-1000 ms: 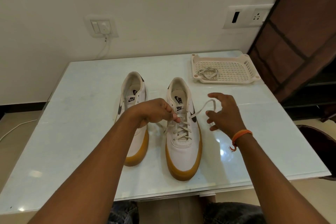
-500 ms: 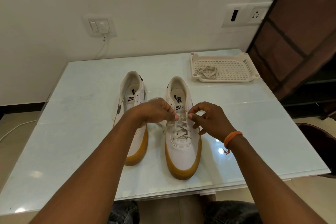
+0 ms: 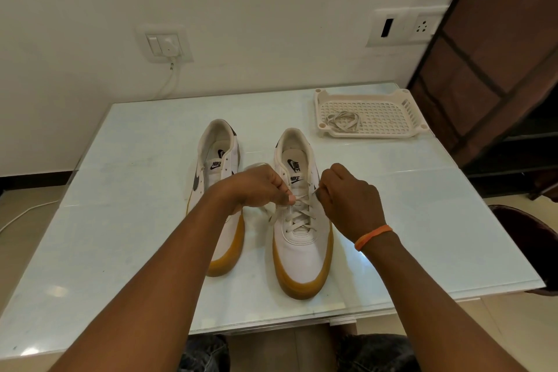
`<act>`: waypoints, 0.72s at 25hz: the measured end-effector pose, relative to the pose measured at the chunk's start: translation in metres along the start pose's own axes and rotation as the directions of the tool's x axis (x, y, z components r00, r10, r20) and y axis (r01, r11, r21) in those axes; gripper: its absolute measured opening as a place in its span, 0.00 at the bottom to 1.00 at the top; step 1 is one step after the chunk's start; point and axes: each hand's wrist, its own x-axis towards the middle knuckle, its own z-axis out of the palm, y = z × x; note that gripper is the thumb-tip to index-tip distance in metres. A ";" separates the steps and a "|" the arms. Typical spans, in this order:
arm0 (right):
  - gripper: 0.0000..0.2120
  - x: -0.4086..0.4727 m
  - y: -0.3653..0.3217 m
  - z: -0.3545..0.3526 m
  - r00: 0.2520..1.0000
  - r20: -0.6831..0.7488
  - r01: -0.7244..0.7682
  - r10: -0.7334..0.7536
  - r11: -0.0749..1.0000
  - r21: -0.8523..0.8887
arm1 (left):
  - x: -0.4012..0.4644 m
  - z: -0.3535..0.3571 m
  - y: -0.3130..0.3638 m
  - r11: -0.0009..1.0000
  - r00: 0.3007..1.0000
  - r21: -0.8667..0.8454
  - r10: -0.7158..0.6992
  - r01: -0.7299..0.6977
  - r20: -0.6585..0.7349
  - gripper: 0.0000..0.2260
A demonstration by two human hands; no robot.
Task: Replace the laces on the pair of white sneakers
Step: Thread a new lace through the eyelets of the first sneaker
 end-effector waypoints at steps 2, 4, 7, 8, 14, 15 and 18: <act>0.11 0.000 -0.004 0.000 0.993 -0.088 -0.081 0.080 0.997 -0.004 | -0.002 0.002 0.001 1.000 0.999 0.018 -0.015 0.015 0.030 0.11; 0.08 -0.001 -0.003 0.002 0.956 -0.138 -0.249 0.259 0.965 0.081 | -0.004 0.004 0.003 0.998 0.996 0.058 -0.018 0.013 0.082 0.11; 0.06 0.002 0.004 0.003 0.855 0.004 -0.493 0.518 0.812 0.313 | -0.006 0.006 0.005 0.995 0.995 0.094 0.024 -0.033 0.098 0.10; 0.05 0.003 0.006 0.005 0.845 0.051 -0.514 0.532 0.783 0.352 | -0.006 0.006 0.004 0.995 0.996 0.088 0.034 -0.040 0.077 0.10; 0.07 0.006 0.011 0.002 0.798 0.177 -0.583 0.576 0.664 0.467 | -0.003 0.009 0.003 0.994 0.999 0.106 0.039 -0.037 -0.017 0.09; 0.07 0.006 0.012 0.000 0.796 0.180 -0.585 0.578 0.657 0.475 | -0.004 0.010 0.003 0.991 0.999 0.125 0.042 -0.038 -0.026 0.09; 0.04 0.006 0.009 -0.005 0.800 0.179 -0.569 0.572 0.631 0.528 | 0.000 0.012 0.000 0.958 0.993 0.284 0.069 -0.039 -0.094 0.08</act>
